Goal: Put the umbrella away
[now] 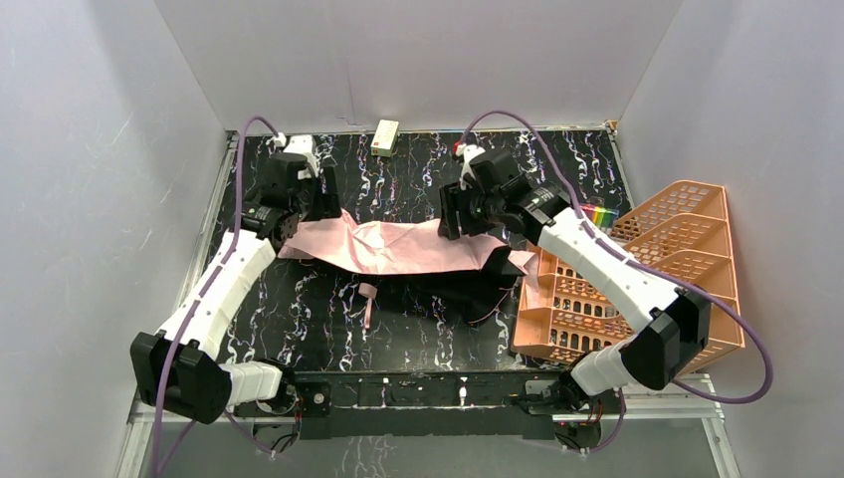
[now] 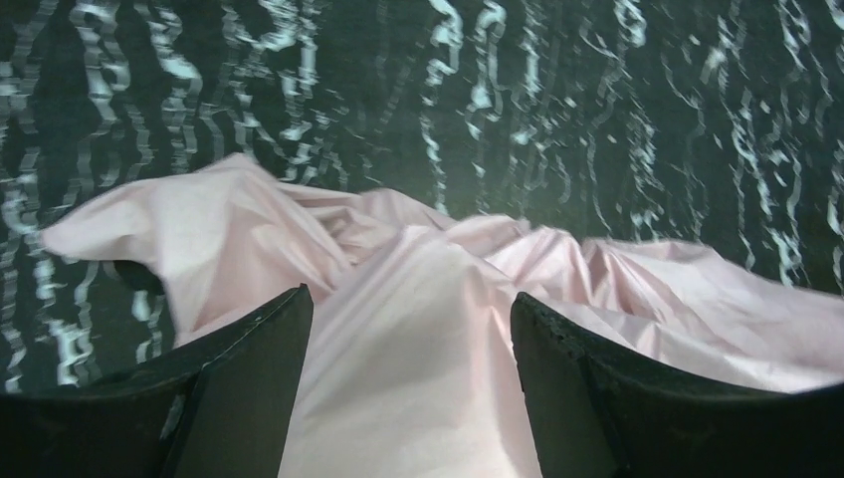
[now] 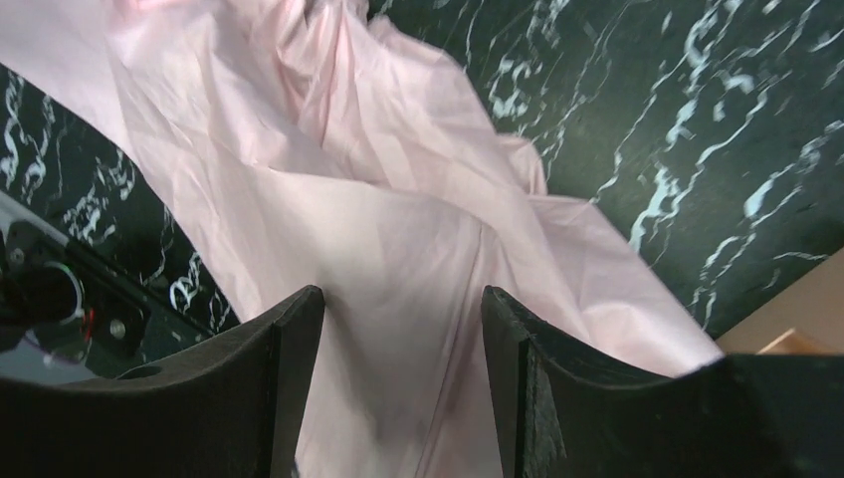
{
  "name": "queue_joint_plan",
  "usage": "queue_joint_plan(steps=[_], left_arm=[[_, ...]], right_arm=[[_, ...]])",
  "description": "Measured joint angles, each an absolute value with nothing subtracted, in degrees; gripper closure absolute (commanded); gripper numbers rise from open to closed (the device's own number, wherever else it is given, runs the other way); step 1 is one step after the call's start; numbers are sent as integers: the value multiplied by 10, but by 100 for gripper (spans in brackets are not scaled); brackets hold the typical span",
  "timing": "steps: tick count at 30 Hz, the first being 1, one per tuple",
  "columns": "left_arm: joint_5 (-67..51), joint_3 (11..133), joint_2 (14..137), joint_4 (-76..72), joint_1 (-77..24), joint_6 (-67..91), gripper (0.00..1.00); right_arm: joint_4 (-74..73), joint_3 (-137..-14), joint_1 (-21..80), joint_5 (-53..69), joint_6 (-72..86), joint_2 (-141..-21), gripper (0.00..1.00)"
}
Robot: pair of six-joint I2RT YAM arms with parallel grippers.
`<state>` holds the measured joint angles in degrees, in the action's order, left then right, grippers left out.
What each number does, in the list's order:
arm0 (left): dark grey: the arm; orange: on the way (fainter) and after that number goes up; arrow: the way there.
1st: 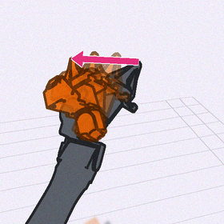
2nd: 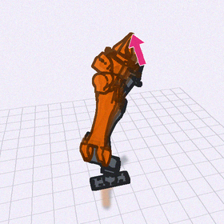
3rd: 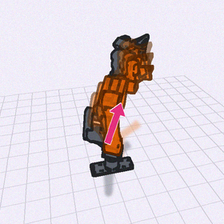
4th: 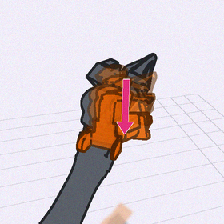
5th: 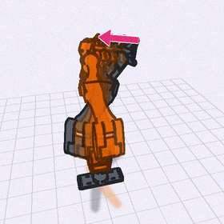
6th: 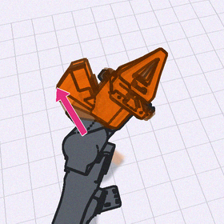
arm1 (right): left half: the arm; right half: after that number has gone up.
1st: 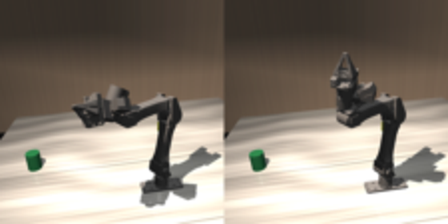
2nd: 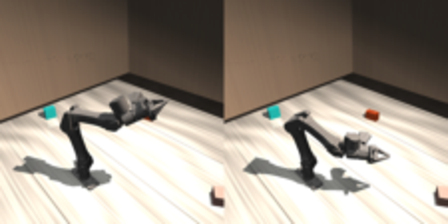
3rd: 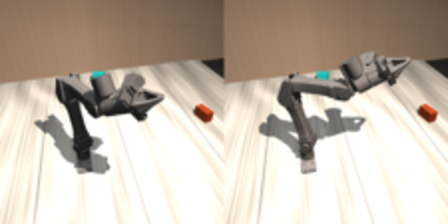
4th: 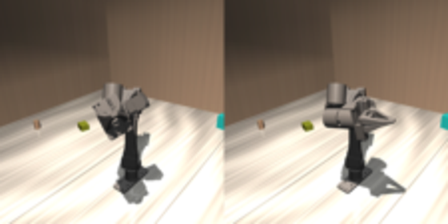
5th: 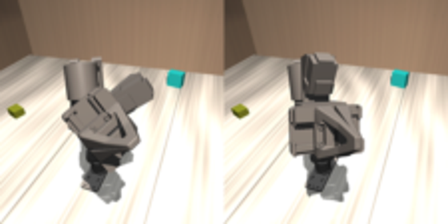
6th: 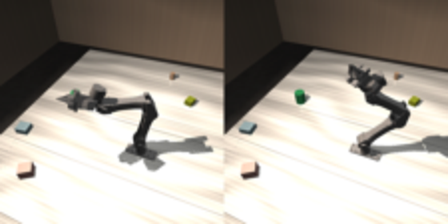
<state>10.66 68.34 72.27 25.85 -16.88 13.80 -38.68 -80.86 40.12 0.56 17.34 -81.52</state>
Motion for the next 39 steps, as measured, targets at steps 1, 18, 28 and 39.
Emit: queue_joint_plan(steps=[1,18,28,39], left_arm=[[88,671,721,247,-169,134,28],[-91,538,882,43,-175,161,42],[-111,544,952,-5,-193,167,17],[-88,673,819,91,-128,126,8]], right_arm=[[-383,-796,399,20,173,-817,32],[-135,-631,343,54,226,-1001,38],[-72,-629,343,65,233,-1039,31],[-171,-656,320,-2,173,-831,27]])
